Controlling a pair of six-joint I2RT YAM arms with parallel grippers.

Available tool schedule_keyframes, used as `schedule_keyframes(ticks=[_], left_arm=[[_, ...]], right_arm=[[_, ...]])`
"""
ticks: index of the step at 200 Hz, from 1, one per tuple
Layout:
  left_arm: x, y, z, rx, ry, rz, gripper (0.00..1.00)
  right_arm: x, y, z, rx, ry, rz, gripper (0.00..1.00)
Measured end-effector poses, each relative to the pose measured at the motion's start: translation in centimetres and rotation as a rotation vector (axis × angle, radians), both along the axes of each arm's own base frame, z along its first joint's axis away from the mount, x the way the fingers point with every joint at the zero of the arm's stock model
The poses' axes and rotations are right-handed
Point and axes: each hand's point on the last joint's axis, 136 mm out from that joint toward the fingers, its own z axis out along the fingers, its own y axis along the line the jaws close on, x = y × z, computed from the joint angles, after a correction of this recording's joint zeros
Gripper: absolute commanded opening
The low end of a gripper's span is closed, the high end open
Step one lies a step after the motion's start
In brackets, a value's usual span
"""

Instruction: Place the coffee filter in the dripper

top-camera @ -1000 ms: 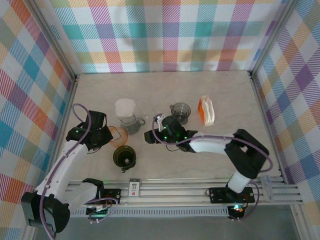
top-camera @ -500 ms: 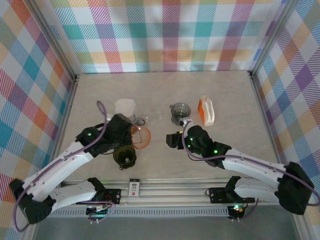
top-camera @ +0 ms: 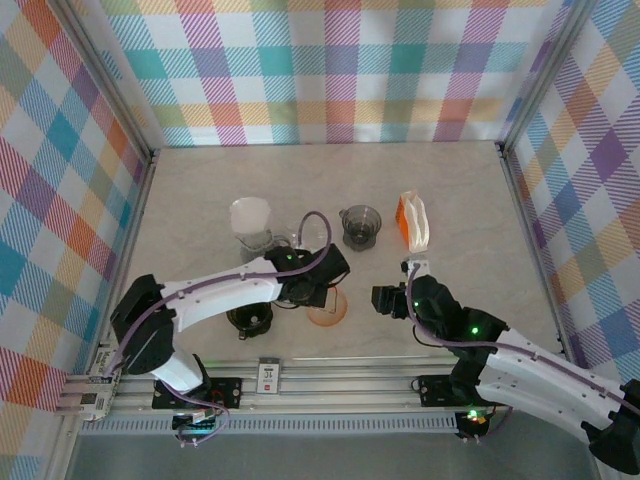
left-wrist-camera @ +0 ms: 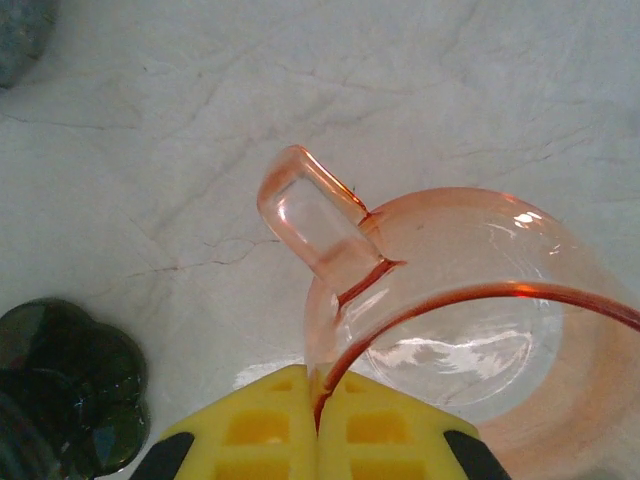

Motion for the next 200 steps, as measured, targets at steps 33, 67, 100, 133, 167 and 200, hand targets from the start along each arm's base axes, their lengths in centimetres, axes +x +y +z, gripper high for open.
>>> schedule_keyframes(ticks=[33,67,100,133,167,200], left_arm=[[0.2,-0.8,-1.1,0.037,0.026,-0.036,0.0],[0.5,-1.4,-1.7,0.057,0.035,-0.06,0.04],[0.6,-1.5,-2.3,0.077,0.04,-0.074,0.16],[0.5,-1.5,-2.4,0.079,0.044,-0.077,0.24],[0.7,-1.5,-1.9,0.074,0.027,-0.075,0.45],[1.1,-1.5,2.2,-0.021,-0.065,-0.066,0.67]], right_arm=[[-0.3,-0.6,-0.9,-0.037,0.028,-0.009,0.75],[-0.4,-0.7,-1.2,-0.045,0.036,-0.011,0.76],[-0.4,-0.6,-1.9,-0.063,0.061,-0.017,0.77],[-0.4,-0.7,-2.3,-0.072,0.078,-0.023,0.78],[-0.3,-0.6,-2.7,-0.084,0.096,-0.029,0.79],[0.7,-0.2,-3.1,-0.102,0.128,-0.049,0.79]])
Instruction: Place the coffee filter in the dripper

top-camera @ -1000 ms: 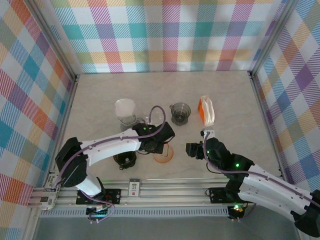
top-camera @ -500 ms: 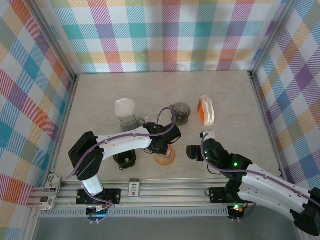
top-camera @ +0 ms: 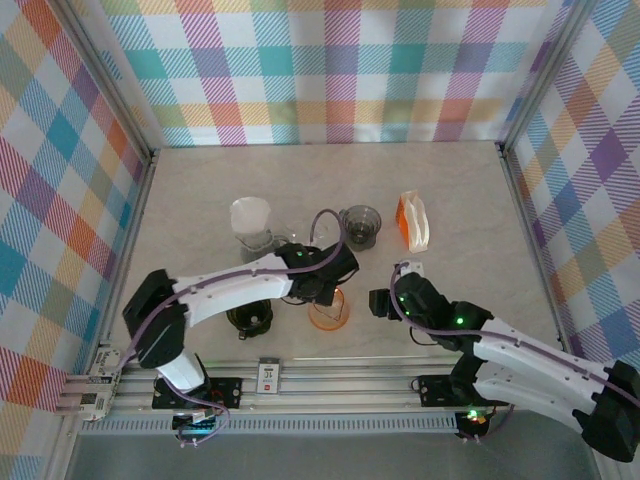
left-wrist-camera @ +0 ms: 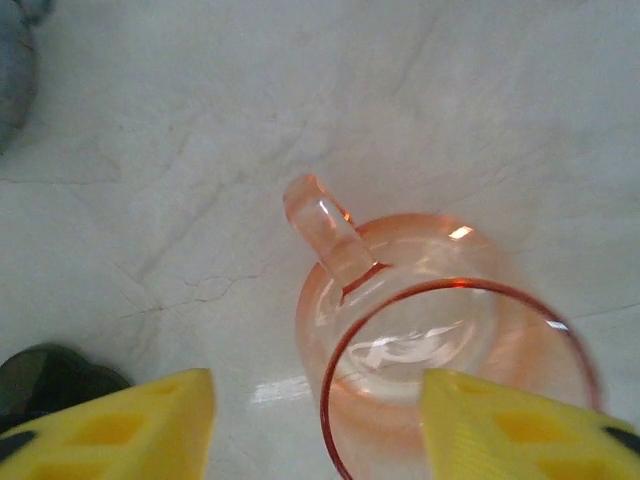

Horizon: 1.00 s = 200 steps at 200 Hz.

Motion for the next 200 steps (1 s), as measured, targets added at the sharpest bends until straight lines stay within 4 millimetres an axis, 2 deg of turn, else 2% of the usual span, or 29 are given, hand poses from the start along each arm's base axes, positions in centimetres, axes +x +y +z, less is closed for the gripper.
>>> schedule_keyframes(ticks=[29,45,67,106,142,170,200], left_arm=[[0.6,0.4,6.4,-0.173,-0.148,0.024,0.84],[0.6,1.4,9.2,-0.254,-0.223,0.04,0.99],[0.2,3.4,11.7,-0.337,-0.316,0.067,1.0],[-0.7,6.7,13.0,-0.409,-0.416,0.109,1.0],[-1.0,8.2,12.7,-0.419,-0.447,0.137,1.0],[-1.1,8.8,12.8,-0.426,-0.461,0.147,1.0],[-1.5,9.9,13.4,-0.458,-0.492,0.164,1.0]], right_arm=[[2.9,0.1,0.5,0.014,0.03,-0.062,0.78],[5.1,0.0,1.1,0.035,0.04,-0.11,0.78],[8.9,-0.2,1.8,0.063,0.063,-0.176,0.77],[15.0,0.0,1.9,0.084,0.102,-0.245,0.7],[18.9,-0.5,-0.4,0.081,0.166,-0.293,0.63],[20.7,-0.4,-2.2,0.071,0.206,-0.303,0.51],[21.0,-0.4,-2.6,0.069,0.22,-0.301,0.38]])
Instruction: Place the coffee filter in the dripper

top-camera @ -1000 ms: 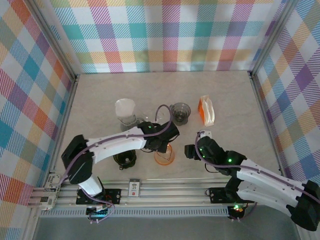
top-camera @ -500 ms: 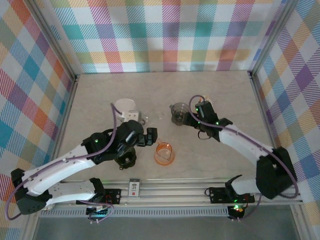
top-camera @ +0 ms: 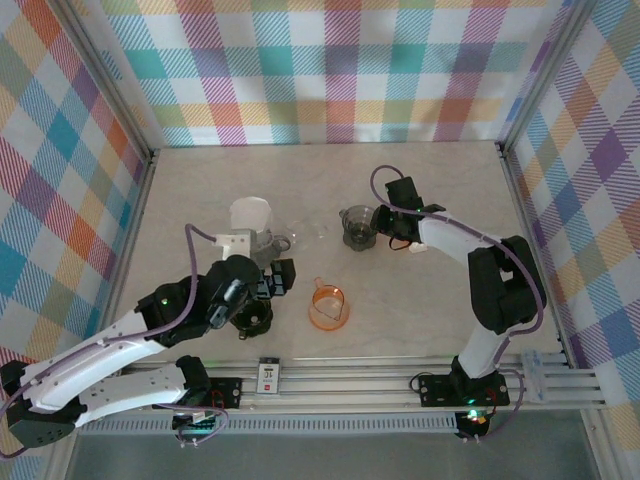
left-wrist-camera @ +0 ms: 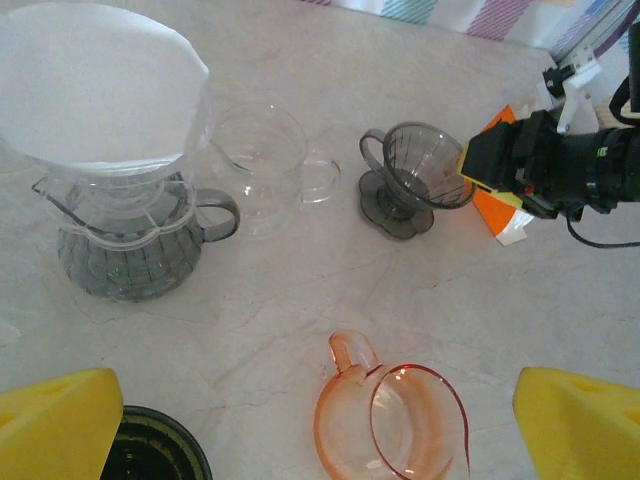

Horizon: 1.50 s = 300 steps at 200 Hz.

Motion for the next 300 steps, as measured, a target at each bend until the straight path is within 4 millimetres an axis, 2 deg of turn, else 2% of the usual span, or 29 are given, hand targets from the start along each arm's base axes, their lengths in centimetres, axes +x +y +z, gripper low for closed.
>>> schedule_keyframes(ticks=[35,89,113,133,161,185,241,268,300], left_arm=[[-0.5,0.9,0.5,-0.051,-0.017,0.012,1.0],[-0.8,1.3,-0.4,-0.052,-0.006,0.018,1.0],[-0.8,1.3,-0.6,-0.054,-0.003,0.02,1.0],[-0.8,1.4,-0.8,-0.053,0.001,0.023,1.0],[-0.8,1.4,-1.1,-0.052,0.004,0.024,1.0],[-0.9,1.5,-1.2,-0.051,0.004,0.024,1.0],[-1.0,1.7,-2.5,-0.029,0.018,0.025,1.0],[-1.1,1.8,-2.5,-0.035,0.017,0.026,1.0],[-1.1,1.9,-2.3,-0.044,0.014,0.028,1.0]], right_arm=[[0.1,0.2,0.2,0.006,-0.003,0.012,0.23],[0.1,0.9,0.4,0.04,-0.001,0.025,0.01],[-0.1,1.0,0.6,0.053,-0.001,0.031,0.0],[-1.0,0.8,1.5,0.063,-0.012,0.036,0.0],[-4.2,0.1,3.2,0.087,-0.022,0.055,0.0],[-7.2,0.3,5.5,0.123,-0.054,0.095,0.0],[-15.4,4.2,11.2,0.22,-0.105,0.331,0.0],[-18.5,6.8,11.5,0.231,-0.059,0.454,0.0],[-20.7,9.0,9.9,0.21,0.022,0.546,0.0]])
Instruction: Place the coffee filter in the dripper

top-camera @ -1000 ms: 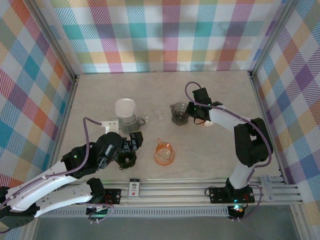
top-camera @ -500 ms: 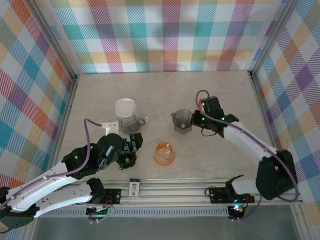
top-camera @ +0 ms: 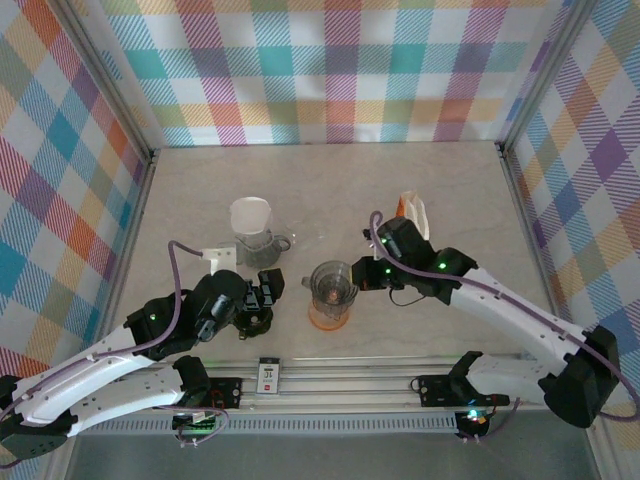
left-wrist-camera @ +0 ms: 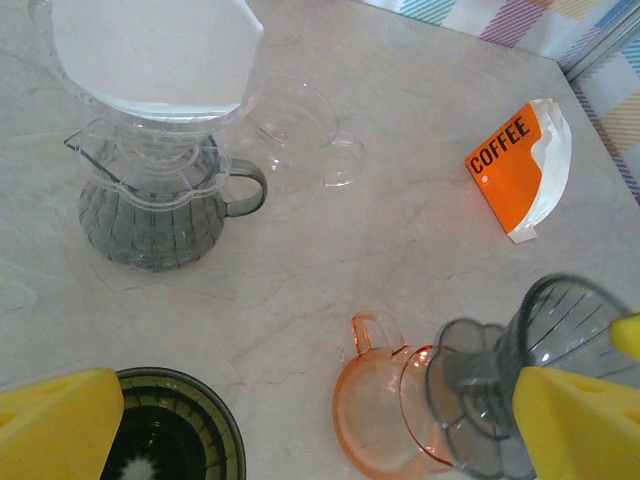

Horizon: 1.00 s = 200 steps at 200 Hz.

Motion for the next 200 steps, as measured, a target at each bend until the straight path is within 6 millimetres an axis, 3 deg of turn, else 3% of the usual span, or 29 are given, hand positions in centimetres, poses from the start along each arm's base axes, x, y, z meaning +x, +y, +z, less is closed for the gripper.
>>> schedule_keyframes(ticks=[35,104,142,161,200], left_arm=[[-0.1,0.1,0.1,-0.007,-0.001,0.001,1.0],[-0.2,0.2,-0.3,-0.014,0.004,0.007,1.0],[-0.2,0.2,-0.3,-0.017,0.006,0.009,1.0],[-0.2,0.2,-0.3,-0.017,0.006,0.009,1.0],[-0.2,0.2,-0.5,-0.016,0.01,0.011,1.0]], right_arm=[[-0.6,0.8,-1.6,-0.039,0.035,0.03,0.0],[-0.3,1.1,-1.6,-0.045,0.024,0.028,0.0],[-0.3,1.2,-1.5,-0.046,0.016,0.029,0.35],[-0.2,1.3,-1.4,-0.042,0.012,0.024,0.6],[0.2,0.8,-0.6,-0.038,-0.026,-0.002,0.76]])
